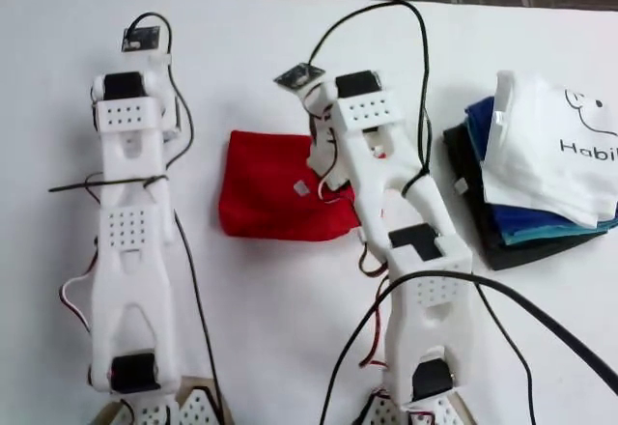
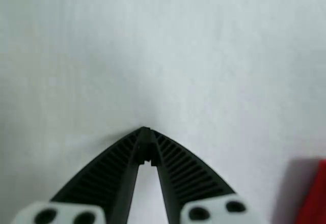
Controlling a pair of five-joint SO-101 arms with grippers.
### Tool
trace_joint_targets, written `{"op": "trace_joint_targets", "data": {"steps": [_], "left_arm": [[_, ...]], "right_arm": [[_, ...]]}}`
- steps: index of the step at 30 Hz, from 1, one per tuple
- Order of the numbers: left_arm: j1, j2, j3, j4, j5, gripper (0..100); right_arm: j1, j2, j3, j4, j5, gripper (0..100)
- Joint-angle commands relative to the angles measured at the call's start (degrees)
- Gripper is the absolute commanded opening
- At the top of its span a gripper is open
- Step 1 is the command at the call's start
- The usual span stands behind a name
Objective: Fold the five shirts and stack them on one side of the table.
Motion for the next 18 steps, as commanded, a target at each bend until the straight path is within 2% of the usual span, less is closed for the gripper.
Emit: {"op": "trace_joint_targets", "data": {"steps": [1,9,14,18], "left_arm": [[-0.4,-0.2,-1.8,-1.4,0.4,3],[-0.4,-0.2,-1.8,-1.4,0.4,3],[-0.4,-0.2,-1.8,-1.4,0.4,3],[-0.4,-0.2,-1.8,-1.4,0.4,3]], "right_arm": [[0.5,-5.6,2.2,0.3,0.2,2.2],[0.2,-15.5,19.9,-6.5,0.2,2.2],[0.0,-27.0,24.2,-8.8,0.2,2.2],[0.2,-27.2,26.2,-18.5,0.2,2.1]]}}
